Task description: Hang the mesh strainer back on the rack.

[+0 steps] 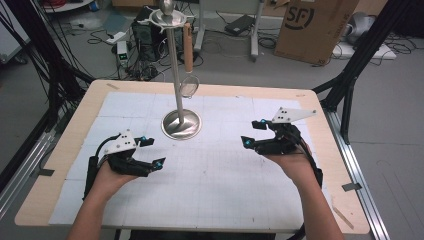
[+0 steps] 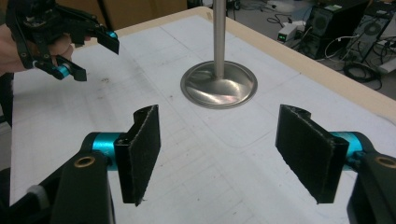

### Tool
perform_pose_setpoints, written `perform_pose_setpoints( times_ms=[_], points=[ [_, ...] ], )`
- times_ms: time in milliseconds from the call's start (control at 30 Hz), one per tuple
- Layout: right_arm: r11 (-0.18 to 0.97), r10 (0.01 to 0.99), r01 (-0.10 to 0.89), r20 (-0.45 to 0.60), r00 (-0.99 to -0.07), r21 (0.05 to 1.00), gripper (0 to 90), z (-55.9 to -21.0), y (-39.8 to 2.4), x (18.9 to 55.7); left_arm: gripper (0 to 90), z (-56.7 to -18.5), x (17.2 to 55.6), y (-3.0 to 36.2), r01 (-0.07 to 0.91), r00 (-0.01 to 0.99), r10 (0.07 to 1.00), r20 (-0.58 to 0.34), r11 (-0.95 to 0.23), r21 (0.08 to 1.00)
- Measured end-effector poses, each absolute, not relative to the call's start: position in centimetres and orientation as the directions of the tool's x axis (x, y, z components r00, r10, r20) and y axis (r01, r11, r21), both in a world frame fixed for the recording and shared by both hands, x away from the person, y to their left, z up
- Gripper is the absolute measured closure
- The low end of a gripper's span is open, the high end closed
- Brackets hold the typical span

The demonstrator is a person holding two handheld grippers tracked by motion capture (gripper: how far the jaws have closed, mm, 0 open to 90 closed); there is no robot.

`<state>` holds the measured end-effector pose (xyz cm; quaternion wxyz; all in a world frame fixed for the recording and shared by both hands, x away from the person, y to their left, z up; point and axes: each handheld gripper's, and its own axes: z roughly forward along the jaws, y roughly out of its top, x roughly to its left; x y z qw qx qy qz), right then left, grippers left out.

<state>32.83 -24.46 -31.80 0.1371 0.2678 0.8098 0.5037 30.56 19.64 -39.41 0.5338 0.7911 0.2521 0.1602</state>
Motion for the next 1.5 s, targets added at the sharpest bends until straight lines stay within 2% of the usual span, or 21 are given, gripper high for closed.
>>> perform_pose_setpoints(
  times_ms=[767, 1500],
  points=[
    [0.349, 0.599, 0.353, 0.083, -0.797, 0.868, 25.2, -37.0, -25.9, 31.3, 20.7, -39.2, 30.6, 19.7, 0.221, 0.823, 0.567, -0.012, -0.301, 0.928],
    [0.346, 0.604, 0.372, 0.099, -0.791, 0.861, 24.5, -37.7, -25.9, 31.4, 20.6, -39.2, 30.6, 19.6, 0.227, 0.823, 0.567, -0.013, -0.307, 0.924]
  ],
)
